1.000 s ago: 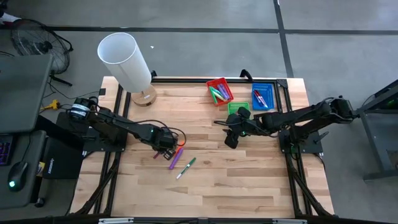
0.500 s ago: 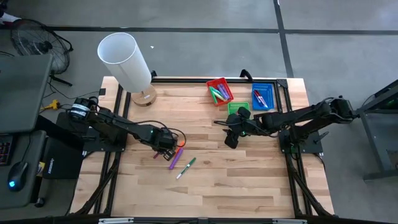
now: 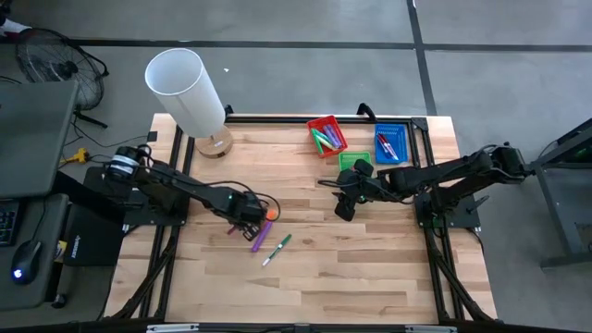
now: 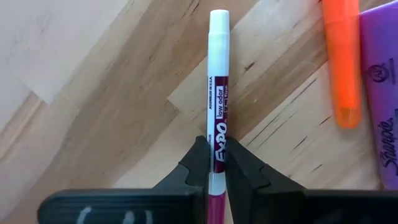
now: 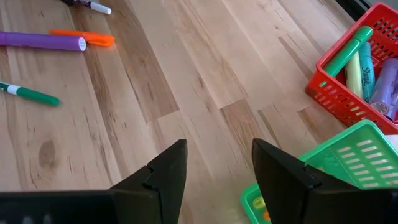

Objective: Pick & Place Markers
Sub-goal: Put the dark purple marker in the blue bin

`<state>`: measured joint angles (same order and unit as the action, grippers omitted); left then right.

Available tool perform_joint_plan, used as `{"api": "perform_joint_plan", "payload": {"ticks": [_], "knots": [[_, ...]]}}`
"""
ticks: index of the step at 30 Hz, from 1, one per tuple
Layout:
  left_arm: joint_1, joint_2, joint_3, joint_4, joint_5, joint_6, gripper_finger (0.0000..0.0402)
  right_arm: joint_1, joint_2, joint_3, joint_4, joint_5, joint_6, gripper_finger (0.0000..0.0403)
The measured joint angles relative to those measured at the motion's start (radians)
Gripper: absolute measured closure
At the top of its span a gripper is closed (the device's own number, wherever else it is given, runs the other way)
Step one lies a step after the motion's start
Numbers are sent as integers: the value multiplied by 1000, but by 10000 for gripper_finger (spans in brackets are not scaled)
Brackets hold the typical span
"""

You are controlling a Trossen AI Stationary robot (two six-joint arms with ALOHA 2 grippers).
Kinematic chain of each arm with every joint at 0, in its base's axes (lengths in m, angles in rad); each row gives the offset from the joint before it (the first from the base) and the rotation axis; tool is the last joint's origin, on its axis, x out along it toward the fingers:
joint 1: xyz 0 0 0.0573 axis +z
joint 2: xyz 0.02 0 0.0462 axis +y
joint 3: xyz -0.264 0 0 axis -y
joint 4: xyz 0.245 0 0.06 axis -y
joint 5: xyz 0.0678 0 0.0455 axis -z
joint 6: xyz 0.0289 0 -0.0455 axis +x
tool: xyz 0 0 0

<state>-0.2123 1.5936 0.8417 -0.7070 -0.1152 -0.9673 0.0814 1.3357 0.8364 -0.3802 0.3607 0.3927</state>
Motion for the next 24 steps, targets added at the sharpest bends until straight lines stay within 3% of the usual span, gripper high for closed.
{"api": "perform_joint_plan", "payload": {"ticks": [7,12,15,24], "knots": [[2,-2,52,5,-63,60,382,0,0,0,-12,39,-1,233],[2,-3,58,8,-101,81,382,0,0,-13,4,153,-17,233],[2,-3,58,14,-137,89,382,-1,0,-94,162,206,-50,233],[3,-5,60,231,-168,284,382,4,0,-467,846,150,-82,233]]}}
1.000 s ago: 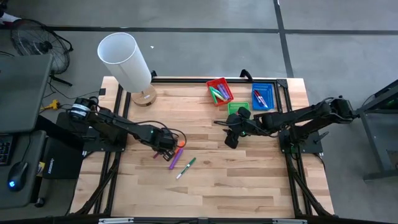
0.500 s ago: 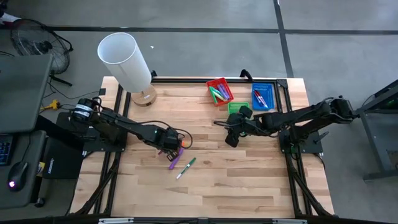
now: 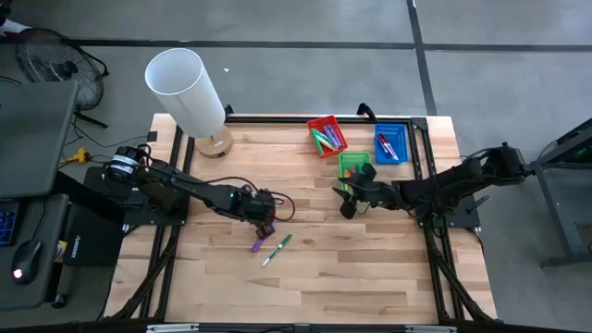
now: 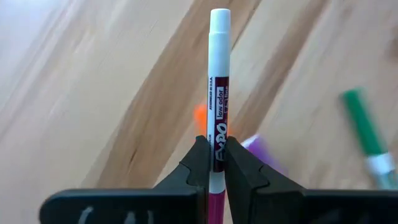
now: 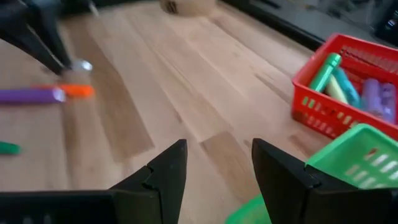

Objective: Pick & Place Markers
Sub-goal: Put the dark purple marker in the blue bin

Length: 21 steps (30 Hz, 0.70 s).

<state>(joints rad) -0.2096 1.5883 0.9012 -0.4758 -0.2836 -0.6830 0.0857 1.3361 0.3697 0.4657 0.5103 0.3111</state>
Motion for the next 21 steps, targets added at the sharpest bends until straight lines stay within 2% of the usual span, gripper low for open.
{"api": "perform_joint_plan", "payload": {"ticks": [3,7,16,21], "knots": [[0,0,0,95,-31,71,382,14,0,-76,172,-6,-23,233],[0,-1,0,211,-73,172,382,27,0,-106,264,-8,-59,233],[1,-2,2,562,-92,473,382,28,0,-41,267,-61,-149,233],[1,-2,2,656,-120,600,382,25,0,-15,266,-120,-163,233]]}}
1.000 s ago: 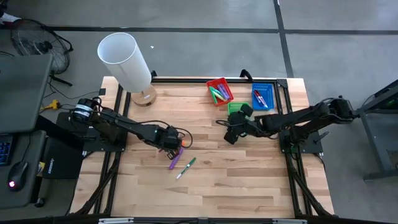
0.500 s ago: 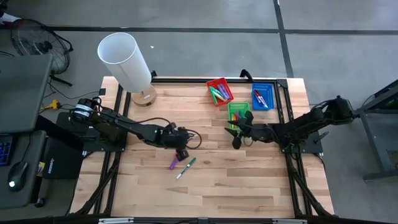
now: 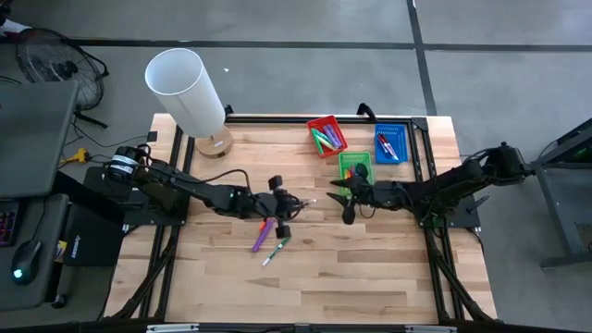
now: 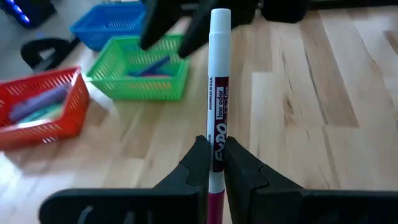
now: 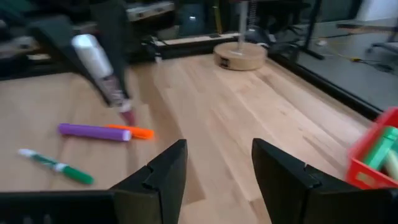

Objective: Pick & Place Markers
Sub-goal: Put the dark purple marker in the blue bin

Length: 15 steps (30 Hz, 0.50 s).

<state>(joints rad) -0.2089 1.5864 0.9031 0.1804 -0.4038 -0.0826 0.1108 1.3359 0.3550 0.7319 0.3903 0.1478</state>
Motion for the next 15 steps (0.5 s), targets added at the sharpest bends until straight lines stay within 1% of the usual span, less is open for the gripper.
{"api": "perform_joint_plan", "payload": {"ticks": [7,15], "knots": [[0,0,0,20,-26,30,383,1,0,31,16,-167,-20,233],[0,0,0,32,-25,31,383,1,0,79,22,-201,-71,233]]}}
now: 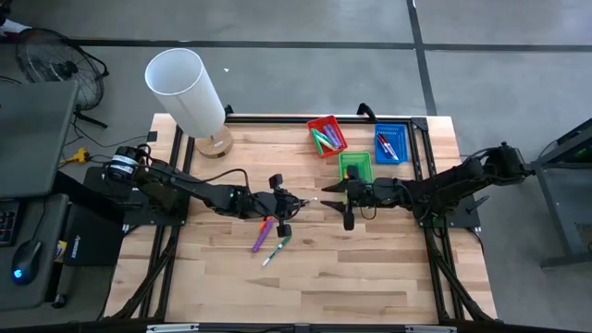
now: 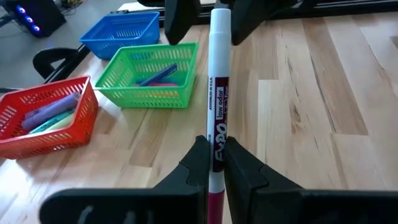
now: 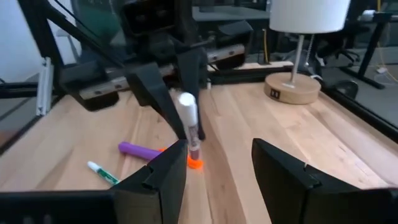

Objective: Pick & Place Markers
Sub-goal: Put the dark purple marker in the blue bin

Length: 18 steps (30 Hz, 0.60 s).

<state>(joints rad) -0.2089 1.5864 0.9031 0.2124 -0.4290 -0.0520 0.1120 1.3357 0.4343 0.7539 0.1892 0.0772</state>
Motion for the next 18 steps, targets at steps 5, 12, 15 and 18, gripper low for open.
{"api": "perform_joint_plan", "payload": {"ticks": [5,12,15,18], "knots": [[0,0,0,3,0,3,383,0,20,3,31,-47,-7,233],[0,0,0,3,1,3,383,0,148,4,212,-56,-16,233],[0,0,0,3,2,3,383,0,198,13,278,-63,-29,233],[0,0,0,3,2,3,384,0,233,51,283,-69,-45,233]]}}
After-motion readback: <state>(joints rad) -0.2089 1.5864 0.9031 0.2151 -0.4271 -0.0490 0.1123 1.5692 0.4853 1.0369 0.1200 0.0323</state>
